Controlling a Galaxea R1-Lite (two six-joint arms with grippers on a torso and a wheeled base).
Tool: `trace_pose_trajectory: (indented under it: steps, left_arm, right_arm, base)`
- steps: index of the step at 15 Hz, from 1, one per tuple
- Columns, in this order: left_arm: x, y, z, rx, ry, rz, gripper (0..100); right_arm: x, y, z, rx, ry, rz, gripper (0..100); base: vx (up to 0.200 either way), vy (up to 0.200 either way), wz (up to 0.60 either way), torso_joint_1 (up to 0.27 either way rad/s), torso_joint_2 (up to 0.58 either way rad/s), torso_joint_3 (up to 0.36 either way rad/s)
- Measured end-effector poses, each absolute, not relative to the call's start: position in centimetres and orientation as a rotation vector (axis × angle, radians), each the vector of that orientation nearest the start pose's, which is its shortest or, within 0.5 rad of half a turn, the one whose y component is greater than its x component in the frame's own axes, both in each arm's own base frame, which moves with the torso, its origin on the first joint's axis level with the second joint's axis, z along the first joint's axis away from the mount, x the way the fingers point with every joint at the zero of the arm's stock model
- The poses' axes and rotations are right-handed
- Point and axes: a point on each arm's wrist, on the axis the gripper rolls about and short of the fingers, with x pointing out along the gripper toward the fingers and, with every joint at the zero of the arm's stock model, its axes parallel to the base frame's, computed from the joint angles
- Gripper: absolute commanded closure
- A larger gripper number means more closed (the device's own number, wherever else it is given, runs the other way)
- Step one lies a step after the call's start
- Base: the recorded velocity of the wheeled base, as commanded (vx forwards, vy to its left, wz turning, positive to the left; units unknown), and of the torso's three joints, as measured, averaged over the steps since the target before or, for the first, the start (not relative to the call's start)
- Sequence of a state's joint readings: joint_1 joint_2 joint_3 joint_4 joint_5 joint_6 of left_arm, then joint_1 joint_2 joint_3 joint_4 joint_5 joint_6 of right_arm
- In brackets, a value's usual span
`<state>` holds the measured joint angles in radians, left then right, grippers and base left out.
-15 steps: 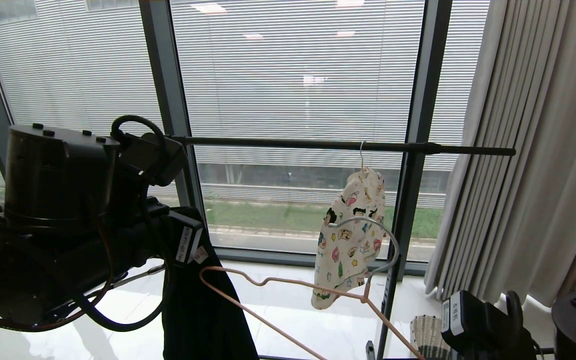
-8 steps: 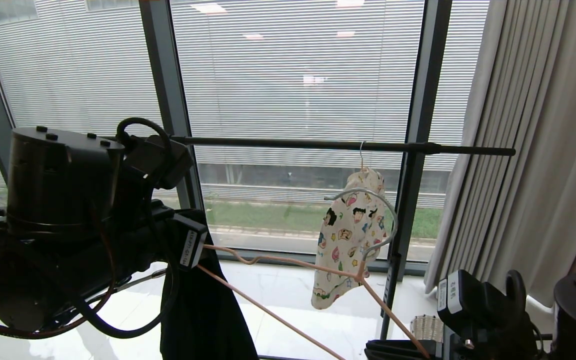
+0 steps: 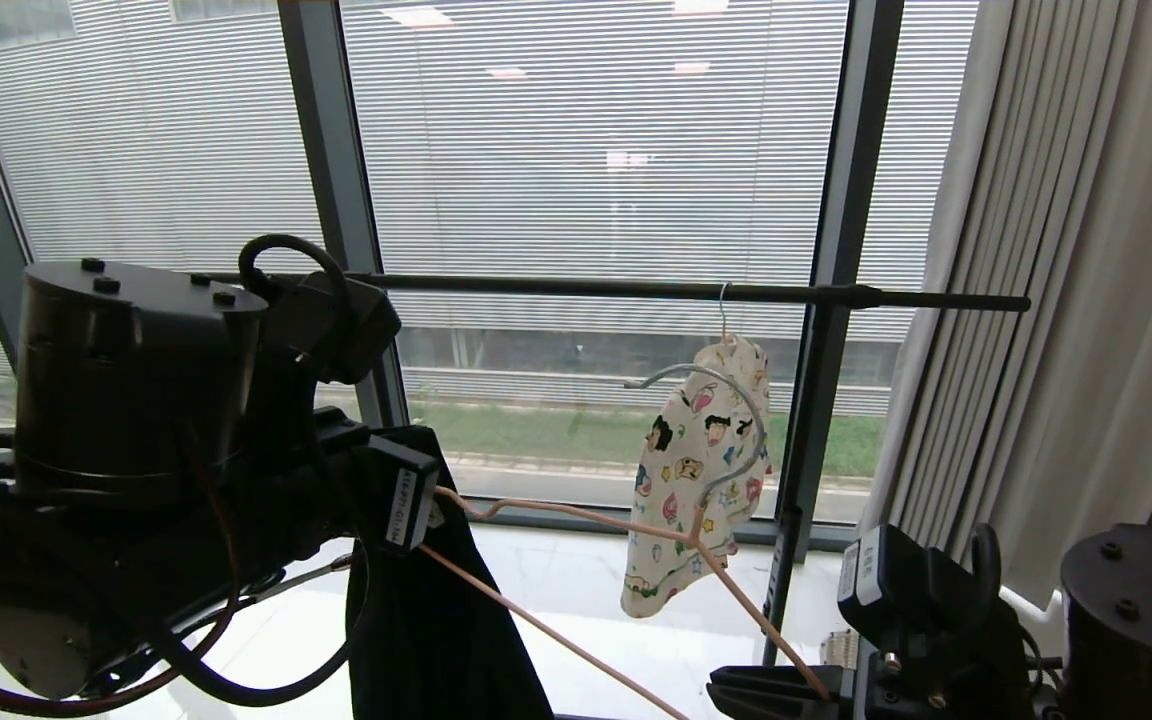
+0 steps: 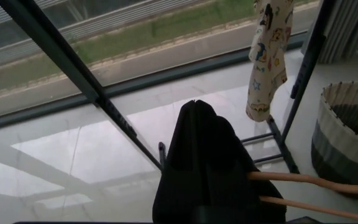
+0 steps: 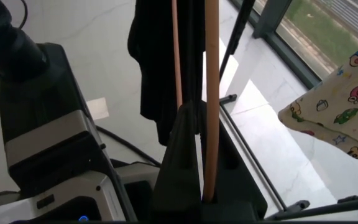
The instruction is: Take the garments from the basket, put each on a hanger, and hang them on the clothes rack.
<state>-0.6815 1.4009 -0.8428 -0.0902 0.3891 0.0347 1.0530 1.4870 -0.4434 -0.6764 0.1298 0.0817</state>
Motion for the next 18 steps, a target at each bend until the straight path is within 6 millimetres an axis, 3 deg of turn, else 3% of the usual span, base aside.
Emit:
trace_pose_trajectory:
  steps: [11,18]
  left_arm:
    - [16.8,-16.1,24.7,0.046,0.347,-0.373,100]
    - [14.4,-17.3,25.7,0.021,0.317,-0.483,100]
  right_arm:
    - [13.6,26.7,14.7,-0.073,0.401,1.097,100]
    - [13.9,28.0,14.0,-0.060,0.422,1.050,100]
  base:
    - [0.000,0.000,0.00,0.000,0.00,0.000]
    - [0.000,0.000,0.00,0.000,0.00,0.000]
